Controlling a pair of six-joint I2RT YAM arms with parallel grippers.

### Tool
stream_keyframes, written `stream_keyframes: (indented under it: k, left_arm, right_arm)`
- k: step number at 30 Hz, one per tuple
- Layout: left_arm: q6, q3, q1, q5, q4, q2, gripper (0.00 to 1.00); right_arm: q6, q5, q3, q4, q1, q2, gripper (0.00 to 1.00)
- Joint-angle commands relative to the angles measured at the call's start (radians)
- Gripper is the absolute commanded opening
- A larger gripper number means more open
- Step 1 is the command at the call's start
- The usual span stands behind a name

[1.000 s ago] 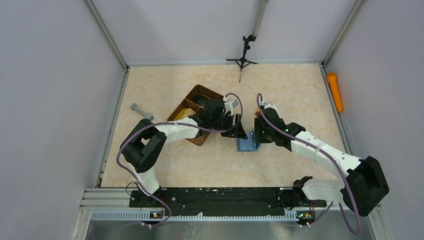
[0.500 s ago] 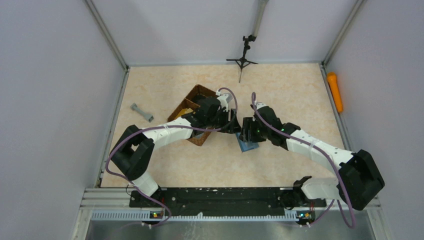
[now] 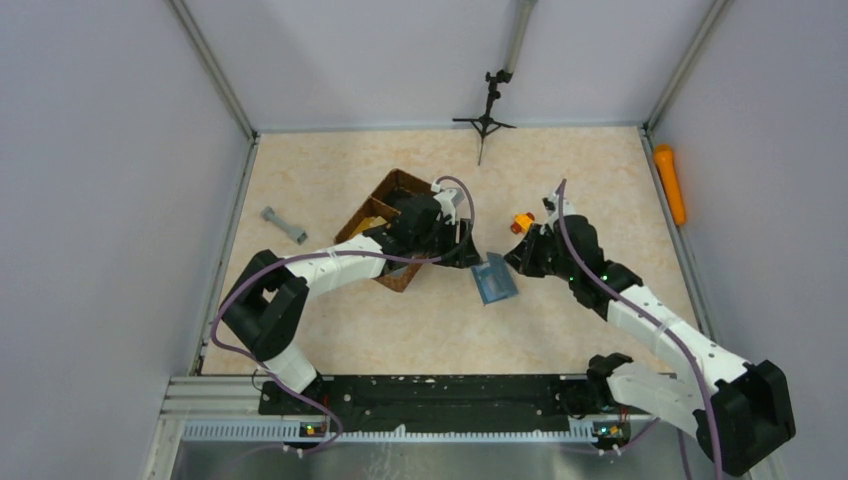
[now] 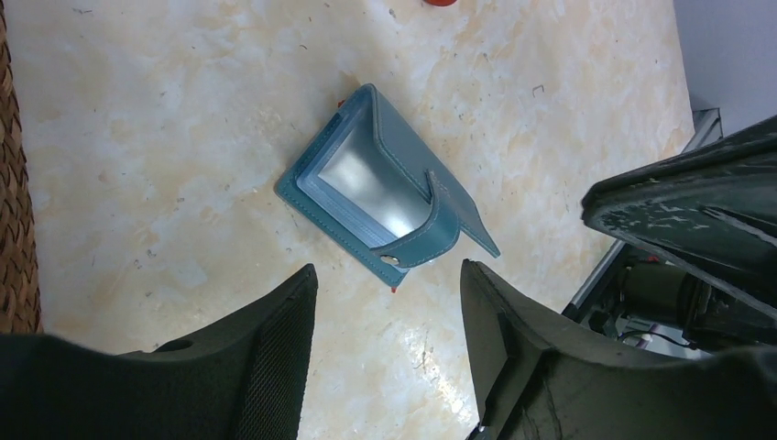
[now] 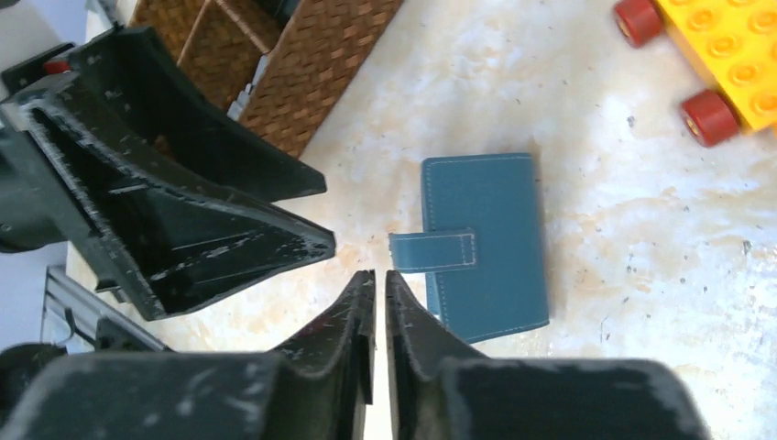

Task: Take the credit cards out of the card holder
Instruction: Close the card holder at the center of the board.

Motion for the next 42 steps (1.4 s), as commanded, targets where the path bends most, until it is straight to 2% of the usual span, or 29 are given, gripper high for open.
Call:
stream_keyframes:
  k: [1, 8, 15, 18, 22, 27, 37, 42]
  left_arm:
    - [0.017, 0.013, 0.003, -0.006, 0.014, -0.037, 0.61]
    - [0.021, 0.01, 0.003, -0.007, 0.014, -0.043, 0.61]
    - [0.02, 0.011, 0.003, 0.002, 0.014, -0.041, 0.61]
    - [0.021, 0.012, 0.003, 0.003, 0.014, -0.038, 0.61]
    - [0.021, 0.012, 0.003, 0.004, 0.014, -0.037, 0.61]
    - [0.023, 0.012, 0.003, 0.003, 0.014, -0.036, 0.61]
    - [0.026, 0.01, 0.003, 0.001, 0.014, -0.038, 0.61]
    - [0.024, 0.011, 0.003, 0.006, 0.014, -0.038, 0.61]
  right_arm:
    - [0.022, 0.018, -0.035, 0.073, -0.018, 0.036, 0.0]
    - [0.029, -0.034, -0.105, 0.203, -0.019, 0.246, 0.0]
    - [0.0, -0.006, -0.106, 0.211, -0.019, 0.404, 0.0]
    - [-0.014, 0.0, -0.074, 0.174, -0.019, 0.41, 0.0]
    - [-0.031, -0.016, -0.031, 0.133, -0.019, 0.333, 0.0]
    - [-0.077, 0.053, 0.069, 0.047, -0.019, 0.306, 0.0]
    - [-0.091, 0.109, 0.186, 0.071, -0.019, 0.563, 0.0]
    - [-0.093, 0.138, 0.199, 0.056, -0.019, 0.596, 0.0]
